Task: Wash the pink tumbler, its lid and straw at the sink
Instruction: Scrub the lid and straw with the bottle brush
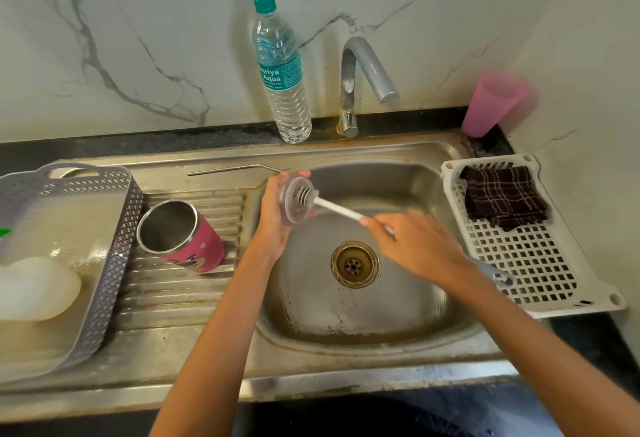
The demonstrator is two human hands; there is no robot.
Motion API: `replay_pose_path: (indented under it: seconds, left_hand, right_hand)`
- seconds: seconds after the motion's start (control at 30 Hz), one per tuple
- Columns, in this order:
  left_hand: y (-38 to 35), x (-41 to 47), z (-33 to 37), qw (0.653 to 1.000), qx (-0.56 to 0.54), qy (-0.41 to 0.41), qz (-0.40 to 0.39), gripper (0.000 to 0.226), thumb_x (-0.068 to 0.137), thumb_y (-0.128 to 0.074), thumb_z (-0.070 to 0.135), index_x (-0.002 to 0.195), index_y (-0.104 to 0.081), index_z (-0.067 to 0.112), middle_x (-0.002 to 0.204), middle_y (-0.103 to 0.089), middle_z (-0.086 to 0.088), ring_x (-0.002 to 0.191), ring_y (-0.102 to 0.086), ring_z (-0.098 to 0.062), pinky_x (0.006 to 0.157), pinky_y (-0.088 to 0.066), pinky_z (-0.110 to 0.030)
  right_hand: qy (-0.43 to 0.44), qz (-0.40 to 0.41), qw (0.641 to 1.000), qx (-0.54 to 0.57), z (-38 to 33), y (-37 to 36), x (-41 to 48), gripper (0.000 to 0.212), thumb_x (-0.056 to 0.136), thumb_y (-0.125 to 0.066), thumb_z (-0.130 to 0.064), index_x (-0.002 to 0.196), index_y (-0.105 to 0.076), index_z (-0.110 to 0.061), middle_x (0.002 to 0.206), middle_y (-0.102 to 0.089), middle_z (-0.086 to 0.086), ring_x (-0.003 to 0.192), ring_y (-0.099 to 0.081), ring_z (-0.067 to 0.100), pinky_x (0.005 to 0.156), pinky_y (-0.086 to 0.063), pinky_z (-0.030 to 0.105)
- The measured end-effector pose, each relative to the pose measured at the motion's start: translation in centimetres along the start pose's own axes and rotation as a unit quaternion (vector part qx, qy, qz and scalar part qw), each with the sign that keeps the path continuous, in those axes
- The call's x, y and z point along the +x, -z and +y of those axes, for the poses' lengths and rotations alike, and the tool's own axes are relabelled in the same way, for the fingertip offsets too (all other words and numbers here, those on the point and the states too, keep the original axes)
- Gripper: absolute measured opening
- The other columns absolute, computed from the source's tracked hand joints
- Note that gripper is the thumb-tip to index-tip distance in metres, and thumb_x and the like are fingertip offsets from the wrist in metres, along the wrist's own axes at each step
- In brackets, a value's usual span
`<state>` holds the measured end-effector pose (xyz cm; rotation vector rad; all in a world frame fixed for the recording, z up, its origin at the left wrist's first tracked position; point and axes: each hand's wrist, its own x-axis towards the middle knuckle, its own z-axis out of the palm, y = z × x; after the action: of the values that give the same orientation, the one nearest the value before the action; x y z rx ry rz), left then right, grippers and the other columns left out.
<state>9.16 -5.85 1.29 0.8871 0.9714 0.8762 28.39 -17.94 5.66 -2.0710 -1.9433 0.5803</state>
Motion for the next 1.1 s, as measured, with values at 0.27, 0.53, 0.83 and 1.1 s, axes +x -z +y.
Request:
replay_pose_path:
  seconds: [0.27,0.53,0.83,1.1]
  left_hand:
    - [-0.7,0.2,0.3,0.999,0.003,-0.002,0.044,0.047,0.084,-0.047,0.048,0.108,-0.068,0.012,0.103,-0.058,-0.013,0.088,-0.055,-0.023,0.064,-0.050,-0.030]
    - [-1.6,0.6,-0.4,0.985,-0.127,0.071,0.093,0.042,0.096,-0.040,0.048,0.108,-0.059,0.012,0.098,-0.062,-0.011,0.092,-0.061,-0.024,0.077,-0.054,-0.040]
    - [-4.2,1.1,-1.3,0.981,-0.031,0.081,0.174,0.048,0.096,-0.026,0.057,0.101,-0.053,0.018,0.091,-0.060,-0.004,0.076,-0.055,-0.014,0.056,-0.044,-0.026]
    - [-3.5,2.2,0.7,0.976,-0.033,0.061,0.206,0.043,0.096,-0.030,0.054,0.092,-0.056,0.020,0.079,-0.059,-0.003,0.071,-0.056,-0.015,0.061,-0.045,-0.027]
  right_hand:
    - [-0.018,-0.049,0.998,0.035,-0.8,-1.7,-1.9,0.053,0.101,-0.029,-0.052,0.070,-0.055,-0.018,0.052,-0.046,-0.004,0.046,-0.041,0.013,0.051,-0.039,0.028]
    - [-0.078,-0.006,0.994,0.073,-0.2,-2.7,-1.9,0.050,0.101,-0.027,-0.051,0.069,-0.051,-0.020,0.050,-0.043,-0.006,0.045,-0.040,0.014,0.049,-0.033,0.029]
    - [-0.086,0.059,0.992,0.068,-4.7,-4.9,-2.6,0.039,0.102,-0.020,-0.047,0.086,-0.044,-0.022,0.063,-0.052,-0.004,0.061,-0.057,0.024,0.061,-0.050,0.040]
    - [-0.085,0.054,0.992,0.071,-5.4,-5.3,-2.9,0.040,0.103,-0.020,-0.046,0.099,-0.050,-0.021,0.067,-0.057,-0.001,0.062,-0.055,0.024,0.058,-0.043,0.034]
